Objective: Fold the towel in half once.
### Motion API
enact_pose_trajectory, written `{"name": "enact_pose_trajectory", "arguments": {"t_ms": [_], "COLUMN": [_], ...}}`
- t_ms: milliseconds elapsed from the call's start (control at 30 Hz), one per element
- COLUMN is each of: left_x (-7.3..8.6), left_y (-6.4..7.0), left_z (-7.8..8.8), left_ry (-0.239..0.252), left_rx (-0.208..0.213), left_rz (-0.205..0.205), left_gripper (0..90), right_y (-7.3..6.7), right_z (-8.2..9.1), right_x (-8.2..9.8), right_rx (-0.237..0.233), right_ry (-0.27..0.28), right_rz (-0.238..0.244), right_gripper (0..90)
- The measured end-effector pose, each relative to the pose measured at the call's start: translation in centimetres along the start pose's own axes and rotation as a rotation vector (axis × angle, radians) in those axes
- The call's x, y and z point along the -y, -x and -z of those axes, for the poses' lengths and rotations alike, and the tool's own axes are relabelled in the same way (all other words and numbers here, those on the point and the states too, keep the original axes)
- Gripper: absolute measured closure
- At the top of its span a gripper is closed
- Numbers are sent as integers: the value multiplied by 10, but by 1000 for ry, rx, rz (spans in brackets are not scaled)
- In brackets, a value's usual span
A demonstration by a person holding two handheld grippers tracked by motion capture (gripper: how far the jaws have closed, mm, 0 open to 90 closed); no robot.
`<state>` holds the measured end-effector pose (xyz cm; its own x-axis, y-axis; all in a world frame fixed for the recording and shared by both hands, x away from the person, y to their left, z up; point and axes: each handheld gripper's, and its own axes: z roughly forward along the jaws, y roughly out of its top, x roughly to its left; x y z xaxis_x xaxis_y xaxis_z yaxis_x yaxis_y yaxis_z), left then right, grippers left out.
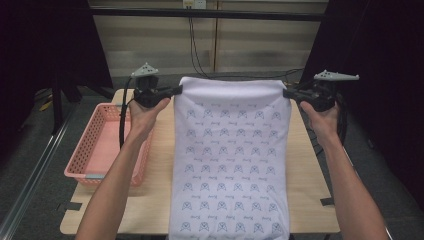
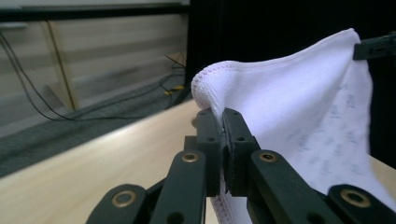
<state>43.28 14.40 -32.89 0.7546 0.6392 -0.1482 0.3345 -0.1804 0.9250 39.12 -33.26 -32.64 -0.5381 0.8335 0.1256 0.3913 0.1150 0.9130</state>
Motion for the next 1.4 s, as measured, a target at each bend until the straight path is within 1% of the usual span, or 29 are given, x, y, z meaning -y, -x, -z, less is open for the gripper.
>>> {"name": "enact_pose_trajectory", "arguments": {"t_ms": [100, 233, 267, 300, 333, 367, 400, 433, 467, 500, 533, 600, 633, 667, 700, 733, 767, 800, 867, 1000, 1033, 1067, 1100, 1133, 1167, 1233, 1267, 1300, 1400], "left_x": [18, 43, 50, 57, 64, 72, 80, 88, 97, 105, 114, 125, 131, 139, 145, 152, 159, 165, 177, 205, 208, 209, 210, 211, 211, 212, 213, 213, 210], "left_y": [10, 19, 23, 26, 30, 35, 40, 46, 52, 56, 62, 72, 74, 77, 81, 84, 85, 85, 87, 95, 99, 102, 105, 107, 108, 102, 100, 98, 96], "left_z": [0, 1, 2, 5, 9, 14, 18, 21, 26, 29, 33, 38, 43, 46, 48, 51, 53, 56, 61, 66, 65, 64, 62, 60, 57, 54, 51, 49, 44], "left_ry": [-40, -104, -119, -128, -130, -123, -126, -138, -143, -146, -173, -210, -210, -223, -246, -275, -304, -308, -333, -409, -430, -445, -453, -474, -486, -502, -516, -516, -507], "left_rx": [26, 61, 66, 74, 95, 113, 119, 123, 129, 149, 160, 145, 160, 146, 157, 156, 144, 162, 164, 222, 208, 216, 232, 224, 199, 204, 193, 207, 164], "left_rz": [-12, 13, 0, 3, 25, 30, 46, 53, 40, 53, 59, 16, 33, 36, 26, 9, 8, 36, 51, 75, 55, 48, 48, 33, 16, 43, 50, 57, 36], "left_gripper": [871, 870, 870, 870, 870, 870, 870, 869, 870, 870, 870, 870, 870, 869, 869, 869, 869, 868, 868, 865, 864, 863, 863, 864, 866, 868, 868, 869, 872], "right_y": [-7, -19, -22, -25, -28, -32, -36, -40, -44, -50, -55, -65, -70, -74, -78, -80, -82, -84, -89, -99, -101, -102, -103, -102, -102, -103, -103, -102, -100], "right_z": [7, 19, 22, 25, 28, 32, 35, 39, 44, 47, 51, 58, 61, 64, 67, 71, 73, 75, 77, 81, 81, 80, 80, 78, 76, 70, 68, 68, 66], "right_x": [17, 48, 57, 65, 74, 82, 90, 97, 104, 112, 118, 132, 139, 147, 154, 162, 170, 177, 189, 210, 216, 220, 220, 219, 219, 223, 224, 224, 223], "right_rx": [-30, -77, -81, -91, -102, -114, -126, -134, -152, -165, -168, -187, -188, -189, -187, -189, -203, -203, -209, -237, -243, -243, -243, -253, -252, -247, -245, -249, -229], "right_ry": [-40, -70, -85, -98, -104, -111, -122, -127, -130, -145, -164, -196, -211, -220, -231, -238, -241, -266, -302, -405, -426, -457, -465, -465, -471, -516, -526, -526, -527], "right_rz": [-2, -10, -12, -15, -17, -23, -24, -23, -26, -24, -14, -16, -20, -26, -36, -53, -70, -74, -78, -89, -87, -84, -77, -86, -83, -60, -61, -64, -59], "right_gripper": [872, 871, 872, 872, 872, 872, 872, 872, 872, 872, 872, 872, 872, 872, 872, 871, 872, 872, 872, 871, 871, 871, 870, 871, 871, 872, 873, 874, 876]}}
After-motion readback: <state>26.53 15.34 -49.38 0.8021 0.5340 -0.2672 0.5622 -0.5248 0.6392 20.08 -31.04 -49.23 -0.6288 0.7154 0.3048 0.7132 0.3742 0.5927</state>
